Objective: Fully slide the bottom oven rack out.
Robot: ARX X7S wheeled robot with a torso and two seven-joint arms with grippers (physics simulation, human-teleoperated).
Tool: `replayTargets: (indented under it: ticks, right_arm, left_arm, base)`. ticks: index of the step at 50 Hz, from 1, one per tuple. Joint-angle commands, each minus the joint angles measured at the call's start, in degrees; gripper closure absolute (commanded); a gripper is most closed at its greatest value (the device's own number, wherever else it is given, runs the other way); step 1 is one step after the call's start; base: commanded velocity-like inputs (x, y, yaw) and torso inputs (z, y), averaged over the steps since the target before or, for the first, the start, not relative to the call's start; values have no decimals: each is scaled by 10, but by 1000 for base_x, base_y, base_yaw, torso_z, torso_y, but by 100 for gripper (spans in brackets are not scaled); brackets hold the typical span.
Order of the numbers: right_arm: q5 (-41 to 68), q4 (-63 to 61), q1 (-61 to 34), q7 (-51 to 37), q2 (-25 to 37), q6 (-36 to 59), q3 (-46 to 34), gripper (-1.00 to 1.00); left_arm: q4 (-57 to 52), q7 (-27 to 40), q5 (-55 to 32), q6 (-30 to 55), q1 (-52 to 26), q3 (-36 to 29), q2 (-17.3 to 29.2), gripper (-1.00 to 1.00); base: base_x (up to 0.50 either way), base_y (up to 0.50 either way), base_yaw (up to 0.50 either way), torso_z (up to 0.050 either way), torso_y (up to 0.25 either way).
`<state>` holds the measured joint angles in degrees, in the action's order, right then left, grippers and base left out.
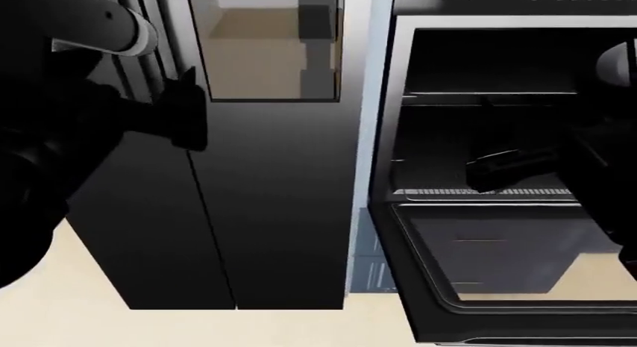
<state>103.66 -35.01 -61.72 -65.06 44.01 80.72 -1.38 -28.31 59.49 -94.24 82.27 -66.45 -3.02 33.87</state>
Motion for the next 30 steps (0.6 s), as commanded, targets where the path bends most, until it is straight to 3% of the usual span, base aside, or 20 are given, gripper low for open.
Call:
replayTargets:
  ticks: [1, 8, 30]
  right_arm:
    - [-32, -1, 16, 26, -2, -2, 3, -100]
    - [-55, -1, 26, 40, -5, -7, 3, -100]
    - [-69, 4, 40, 46, 2, -28, 1, -100]
  left_arm:
    - [-9, -15, 18, -12, 9, -10, 6, -100]
    - [6, 19, -33, -17, 8, -21, 11, -100]
    - [3, 33, -39, -39, 3, -32, 21, -100]
  base:
    - [0, -500, 0, 0, 0]
    - [0, -500, 0, 0, 0]
    - [0, -500, 0, 0, 0]
